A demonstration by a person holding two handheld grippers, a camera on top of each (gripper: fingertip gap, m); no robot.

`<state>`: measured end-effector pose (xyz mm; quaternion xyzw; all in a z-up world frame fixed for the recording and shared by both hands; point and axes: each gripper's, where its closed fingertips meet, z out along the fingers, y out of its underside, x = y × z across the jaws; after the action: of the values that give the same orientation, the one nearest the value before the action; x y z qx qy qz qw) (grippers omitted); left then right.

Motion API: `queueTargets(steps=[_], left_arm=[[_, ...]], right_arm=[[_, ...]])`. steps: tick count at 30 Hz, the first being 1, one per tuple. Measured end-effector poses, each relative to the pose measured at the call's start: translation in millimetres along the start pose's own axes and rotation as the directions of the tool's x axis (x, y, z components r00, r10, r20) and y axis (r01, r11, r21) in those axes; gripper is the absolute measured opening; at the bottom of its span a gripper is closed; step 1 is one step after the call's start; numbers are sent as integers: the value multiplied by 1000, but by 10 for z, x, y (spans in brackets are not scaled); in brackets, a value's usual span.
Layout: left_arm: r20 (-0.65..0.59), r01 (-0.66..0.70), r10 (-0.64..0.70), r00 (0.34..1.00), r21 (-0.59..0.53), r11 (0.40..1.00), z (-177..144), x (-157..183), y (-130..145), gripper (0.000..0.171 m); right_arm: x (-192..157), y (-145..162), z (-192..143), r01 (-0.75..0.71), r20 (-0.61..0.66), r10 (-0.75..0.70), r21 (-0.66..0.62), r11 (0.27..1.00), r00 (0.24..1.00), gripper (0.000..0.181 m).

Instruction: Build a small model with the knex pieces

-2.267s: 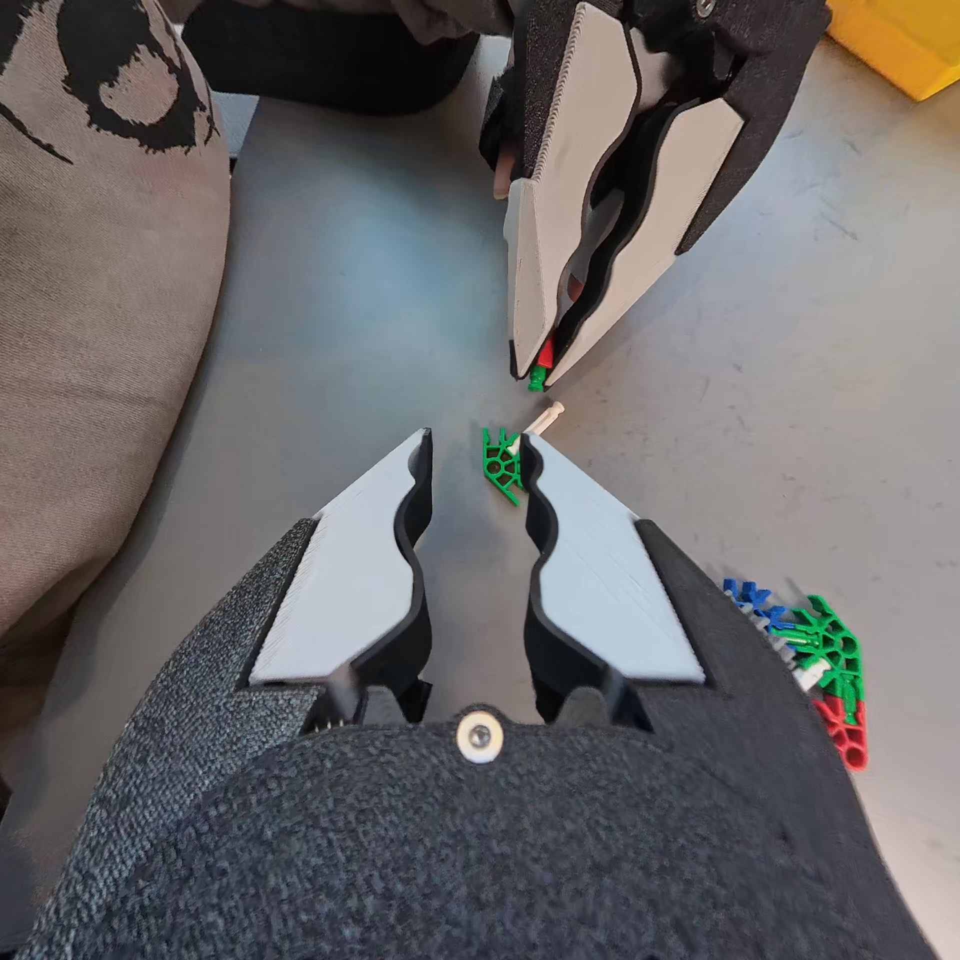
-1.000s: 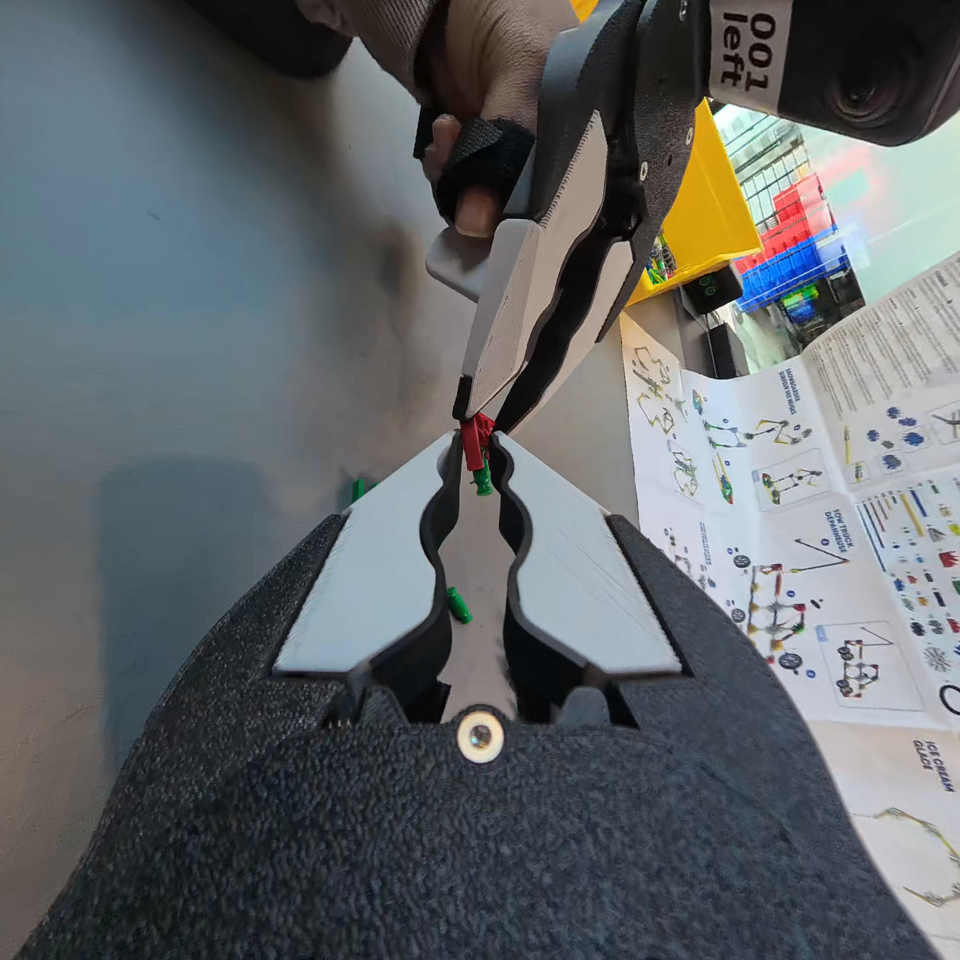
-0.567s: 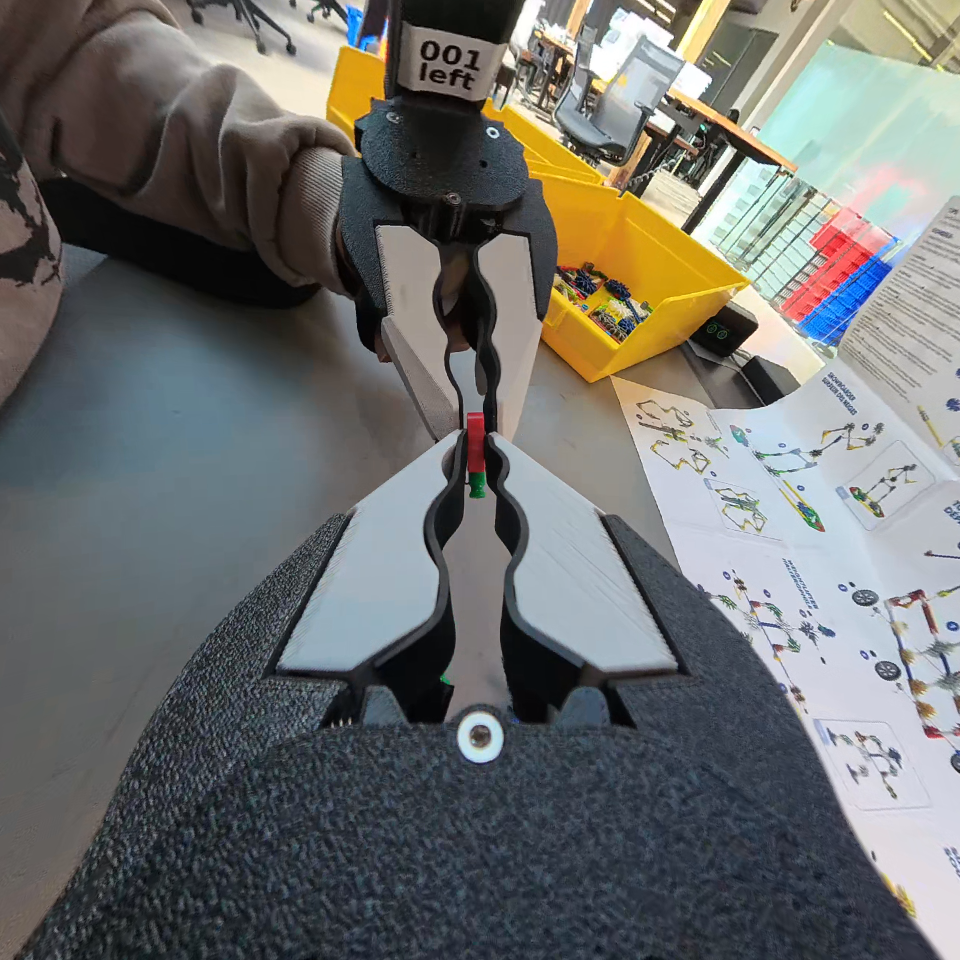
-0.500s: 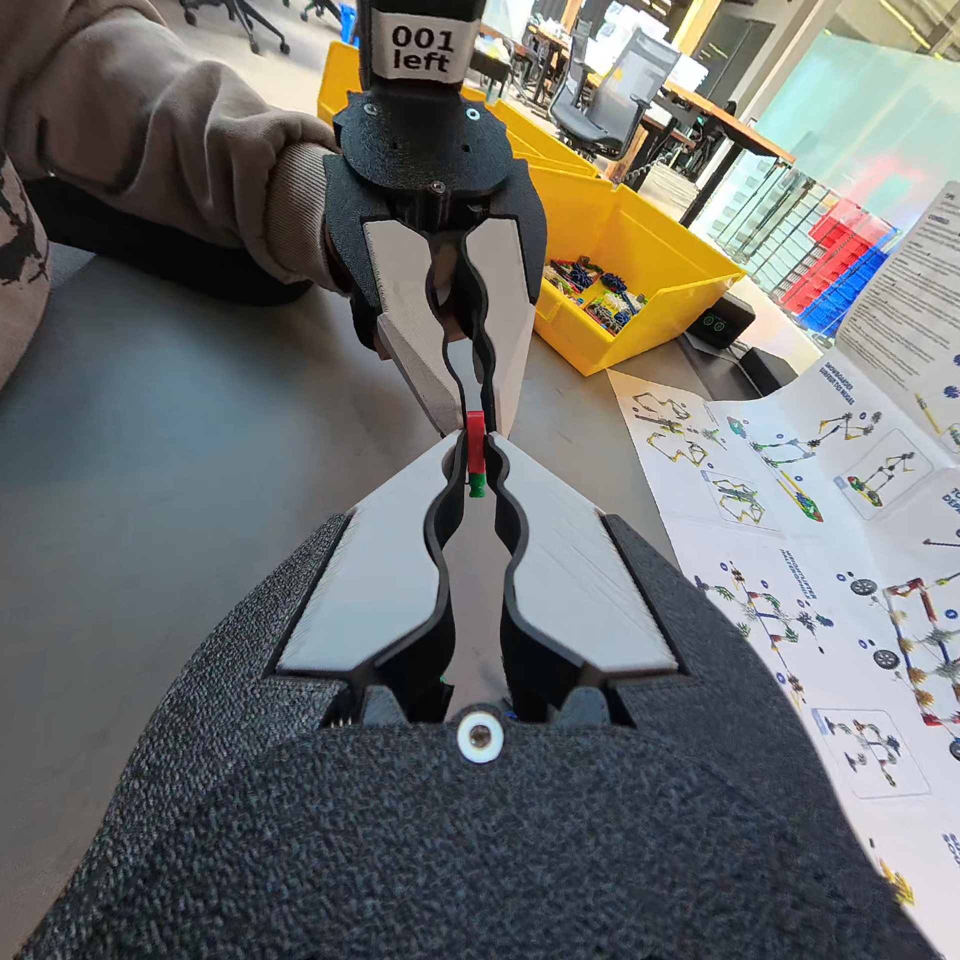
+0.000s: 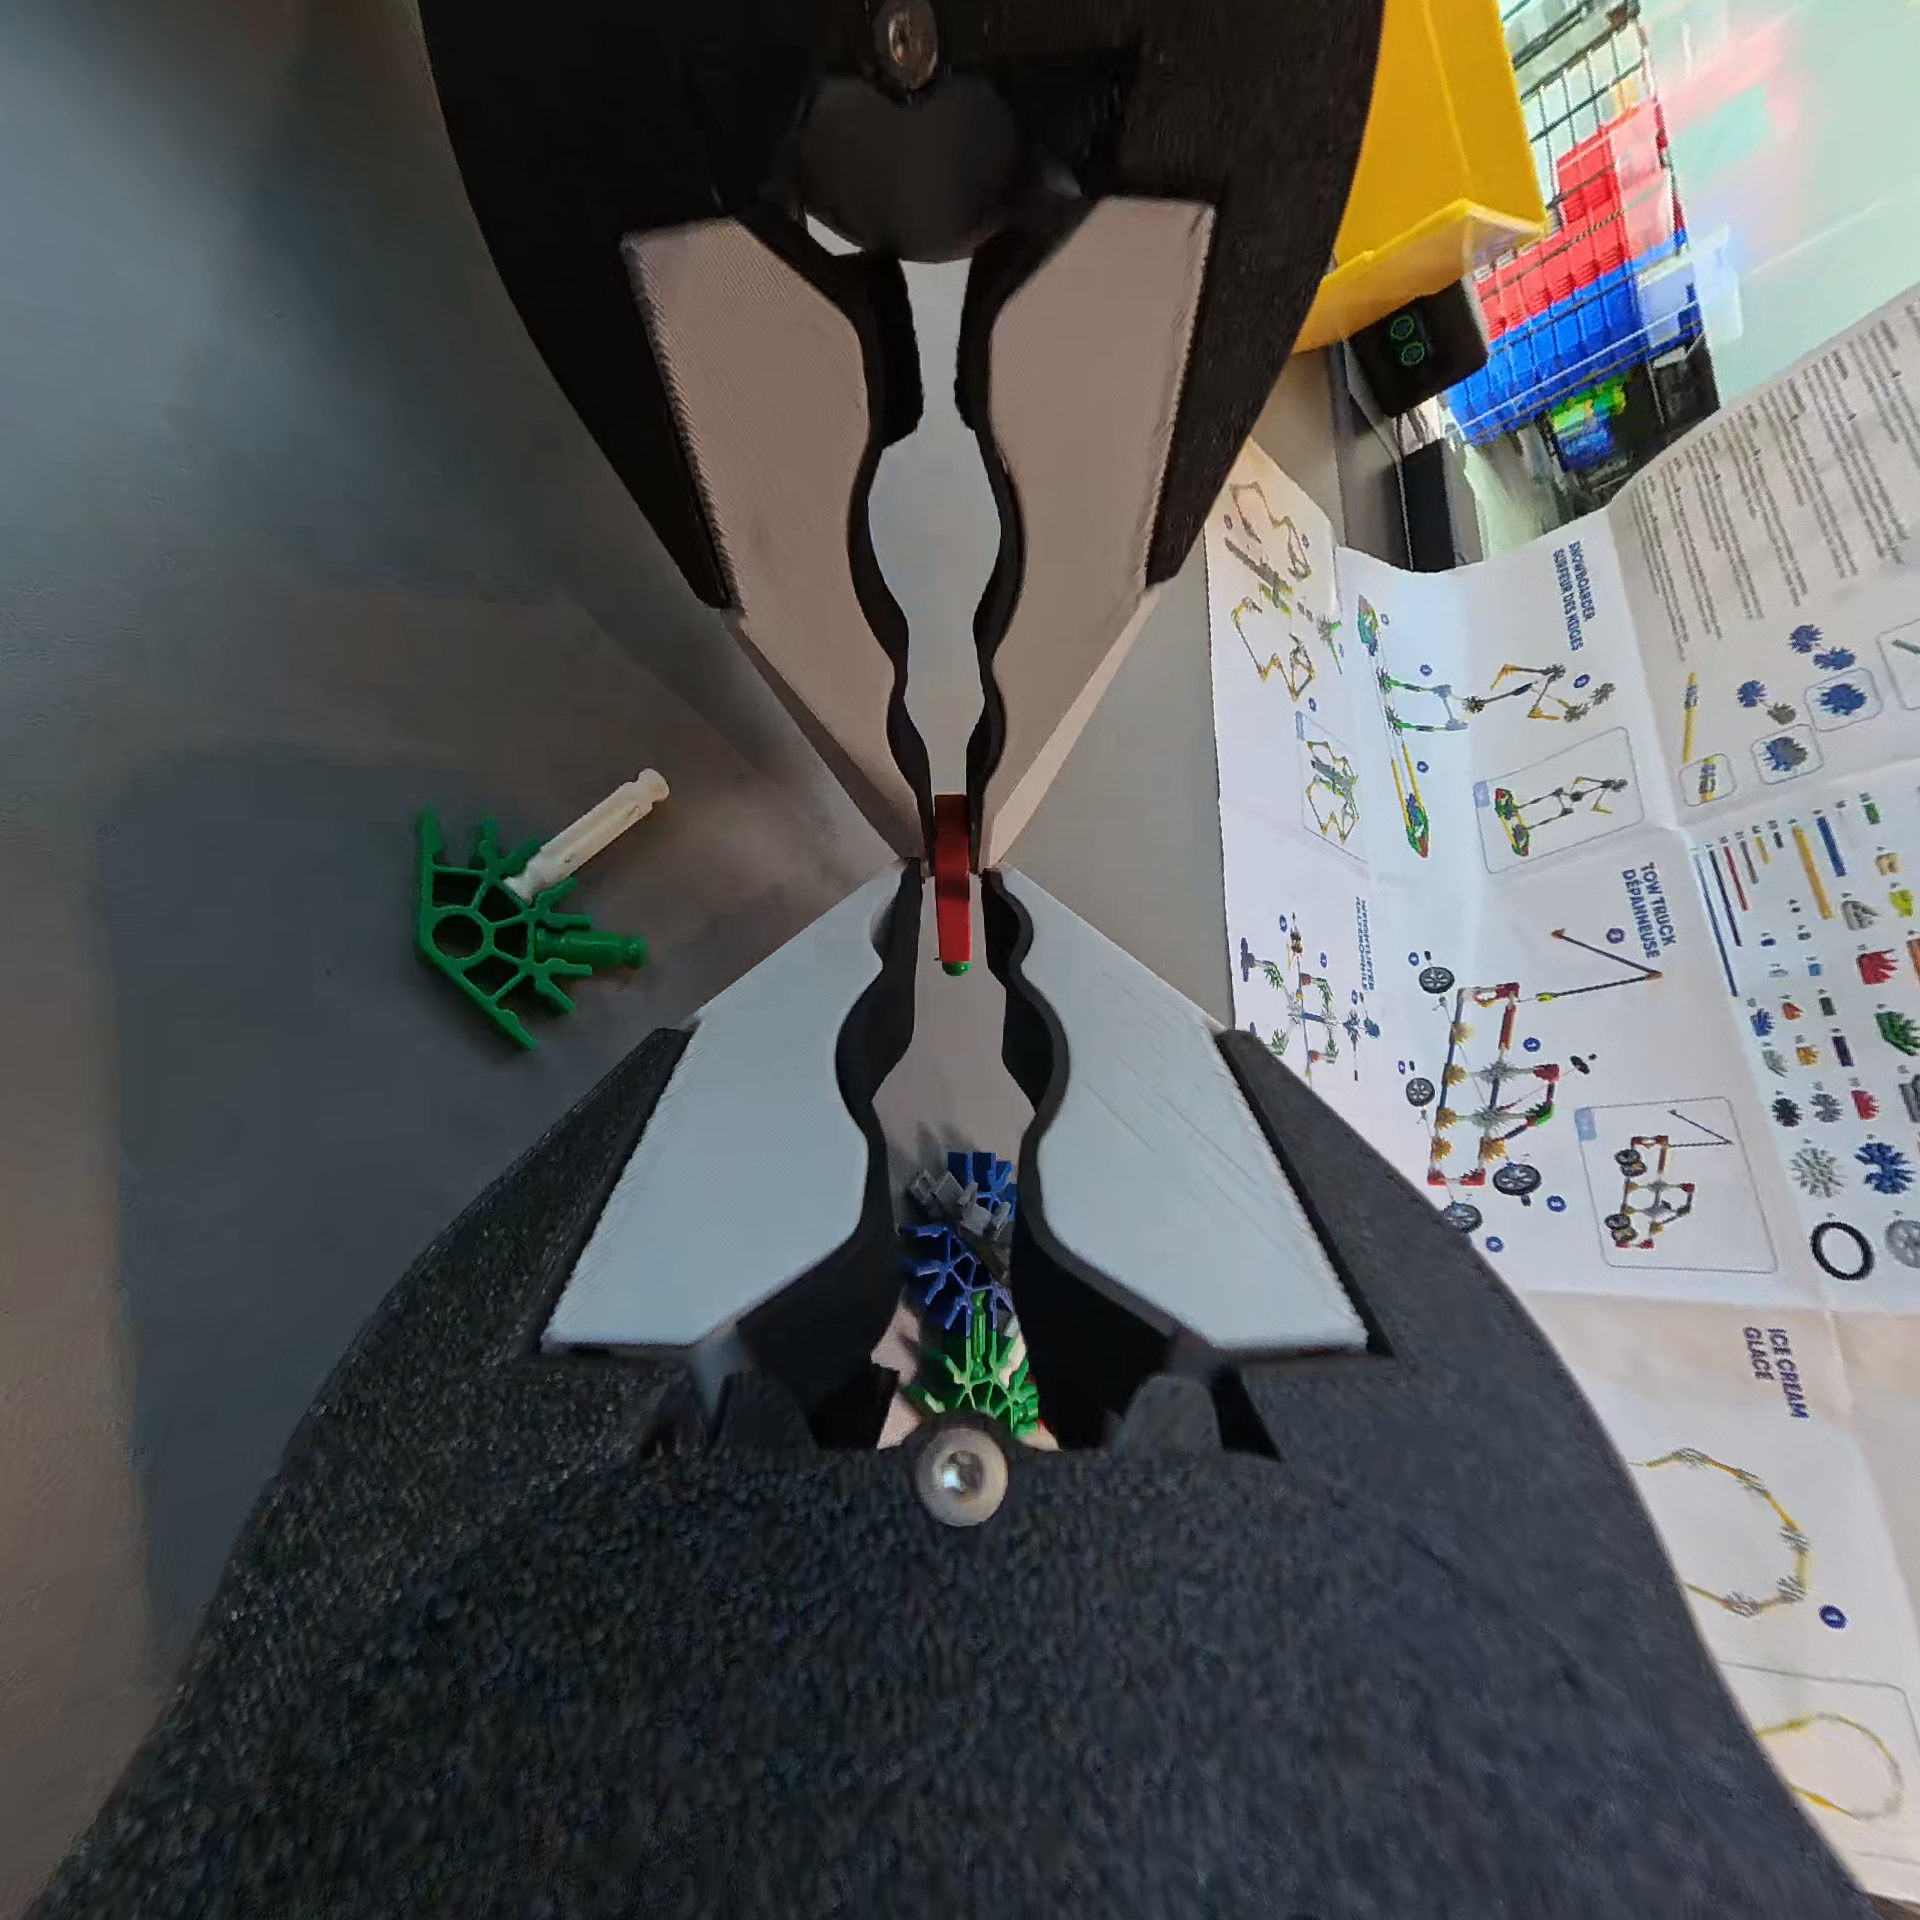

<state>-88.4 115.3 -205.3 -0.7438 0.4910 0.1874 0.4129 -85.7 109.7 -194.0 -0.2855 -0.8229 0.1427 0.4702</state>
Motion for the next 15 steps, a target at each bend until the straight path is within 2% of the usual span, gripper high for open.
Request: queueTargets(steps=[4, 15], left_arm=[[9, -41, 41, 999, -42, 998, 18, 37, 38, 5], [-32, 12, -11, 999, 45, 999, -28, 115, 8, 5]], right_arm=[[-38, 24, 35, 80, -13, -81, -41, 996, 997, 5], [-107, 53, 18, -36, 63, 37, -5, 999, 997, 5]])
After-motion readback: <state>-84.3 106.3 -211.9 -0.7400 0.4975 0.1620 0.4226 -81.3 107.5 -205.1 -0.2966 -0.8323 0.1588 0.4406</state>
